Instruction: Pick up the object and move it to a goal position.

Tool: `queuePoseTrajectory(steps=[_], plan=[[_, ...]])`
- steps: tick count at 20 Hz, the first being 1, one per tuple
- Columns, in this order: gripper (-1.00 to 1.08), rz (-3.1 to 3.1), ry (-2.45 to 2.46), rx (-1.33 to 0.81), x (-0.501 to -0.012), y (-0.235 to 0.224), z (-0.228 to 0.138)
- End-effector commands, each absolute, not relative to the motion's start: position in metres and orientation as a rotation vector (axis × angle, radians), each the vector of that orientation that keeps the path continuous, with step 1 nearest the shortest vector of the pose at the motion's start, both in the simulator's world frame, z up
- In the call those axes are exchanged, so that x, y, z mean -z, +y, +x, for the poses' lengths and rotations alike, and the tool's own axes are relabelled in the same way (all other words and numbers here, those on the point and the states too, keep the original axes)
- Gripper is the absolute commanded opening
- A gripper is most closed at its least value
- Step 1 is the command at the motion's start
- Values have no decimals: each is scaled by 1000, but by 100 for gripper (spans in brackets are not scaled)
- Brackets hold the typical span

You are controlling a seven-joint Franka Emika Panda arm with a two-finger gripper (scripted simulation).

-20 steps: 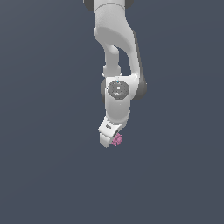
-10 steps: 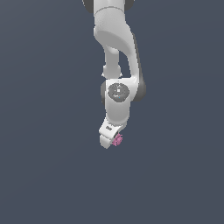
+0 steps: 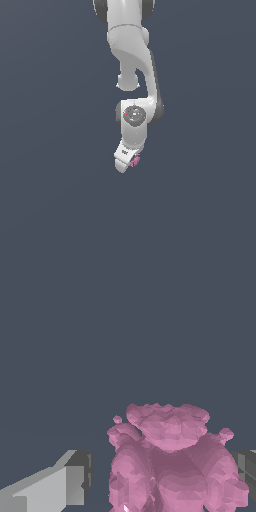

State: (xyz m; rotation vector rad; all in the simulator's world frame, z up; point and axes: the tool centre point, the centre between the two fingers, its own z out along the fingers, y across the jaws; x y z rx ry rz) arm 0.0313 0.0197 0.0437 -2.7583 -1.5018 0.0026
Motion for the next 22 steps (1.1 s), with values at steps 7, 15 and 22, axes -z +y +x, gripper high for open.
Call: queuePoseTrajectory(steps=[7, 15, 22], plan=[[-100, -2759, -1502, 0, -42, 20, 33], [-100, -2759, -1503, 1, -44, 20, 32], [-100, -2760, -1503, 1, -62, 24, 21]])
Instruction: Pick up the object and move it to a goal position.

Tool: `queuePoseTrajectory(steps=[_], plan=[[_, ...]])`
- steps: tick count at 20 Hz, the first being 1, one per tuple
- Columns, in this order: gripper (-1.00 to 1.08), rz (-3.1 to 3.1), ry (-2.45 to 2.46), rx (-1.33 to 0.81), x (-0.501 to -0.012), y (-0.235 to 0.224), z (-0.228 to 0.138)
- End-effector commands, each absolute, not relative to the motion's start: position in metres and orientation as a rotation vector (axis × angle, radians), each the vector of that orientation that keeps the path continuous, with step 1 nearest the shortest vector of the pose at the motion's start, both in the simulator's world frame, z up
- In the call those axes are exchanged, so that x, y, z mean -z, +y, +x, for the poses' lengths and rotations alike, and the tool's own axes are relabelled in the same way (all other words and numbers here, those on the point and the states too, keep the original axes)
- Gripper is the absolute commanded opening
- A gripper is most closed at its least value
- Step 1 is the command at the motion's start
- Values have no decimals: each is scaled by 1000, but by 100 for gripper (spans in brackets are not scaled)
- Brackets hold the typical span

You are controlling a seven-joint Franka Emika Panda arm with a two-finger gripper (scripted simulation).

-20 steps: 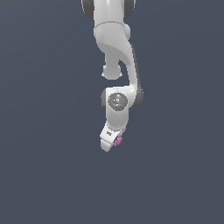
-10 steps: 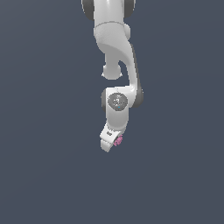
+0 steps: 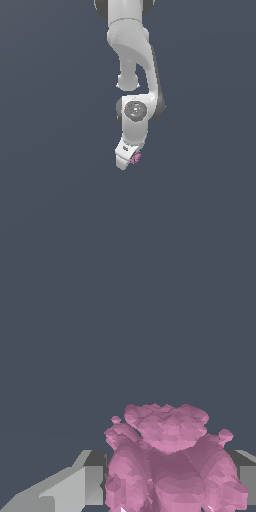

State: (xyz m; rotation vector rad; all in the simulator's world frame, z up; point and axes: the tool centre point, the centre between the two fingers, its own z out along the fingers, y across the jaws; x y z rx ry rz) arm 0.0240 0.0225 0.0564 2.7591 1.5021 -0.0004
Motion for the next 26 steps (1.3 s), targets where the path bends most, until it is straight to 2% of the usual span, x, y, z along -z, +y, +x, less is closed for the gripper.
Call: queuePoseTrajectory(steps=[1, 9, 26], plan=[[-100, 2758, 1502, -1, -66, 25, 19], [-100, 2757, 1502, 1, -112, 34, -9], [-100, 2756, 1502, 2, -248, 64, -88]])
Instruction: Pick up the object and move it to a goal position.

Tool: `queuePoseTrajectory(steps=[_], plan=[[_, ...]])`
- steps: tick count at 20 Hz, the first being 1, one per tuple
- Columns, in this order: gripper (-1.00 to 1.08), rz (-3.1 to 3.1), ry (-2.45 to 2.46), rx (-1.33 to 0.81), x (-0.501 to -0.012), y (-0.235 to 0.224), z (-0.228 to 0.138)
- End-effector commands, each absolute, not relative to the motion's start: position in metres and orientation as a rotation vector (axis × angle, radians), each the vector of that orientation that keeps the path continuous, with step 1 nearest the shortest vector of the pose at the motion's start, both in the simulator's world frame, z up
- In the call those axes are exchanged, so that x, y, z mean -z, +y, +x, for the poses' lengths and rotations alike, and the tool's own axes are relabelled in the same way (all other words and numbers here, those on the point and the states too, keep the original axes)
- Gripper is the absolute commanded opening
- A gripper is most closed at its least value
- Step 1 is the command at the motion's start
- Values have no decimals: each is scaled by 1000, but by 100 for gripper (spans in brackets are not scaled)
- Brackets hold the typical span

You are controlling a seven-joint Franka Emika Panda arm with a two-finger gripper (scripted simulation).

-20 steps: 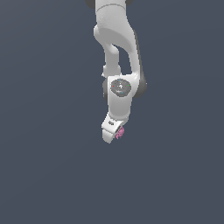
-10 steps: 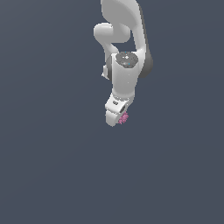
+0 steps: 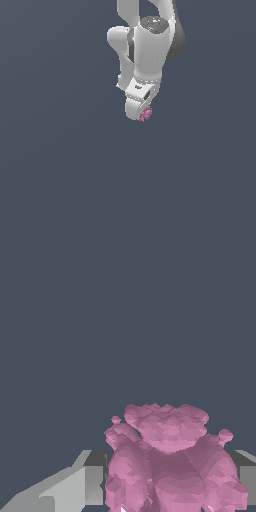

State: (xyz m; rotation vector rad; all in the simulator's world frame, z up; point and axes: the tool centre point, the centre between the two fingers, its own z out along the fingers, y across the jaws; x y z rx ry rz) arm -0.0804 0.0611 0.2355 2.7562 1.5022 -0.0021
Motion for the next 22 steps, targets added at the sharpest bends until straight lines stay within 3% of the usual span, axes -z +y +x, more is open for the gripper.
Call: queuePoseTrajectory(steps=[1, 12, 22], plan=[[-100, 2757, 1503, 2, -257, 66, -93], [-100, 2758, 1504, 0, -333, 82, -133], [-100, 2759, 1503, 0, -357, 87, -143]])
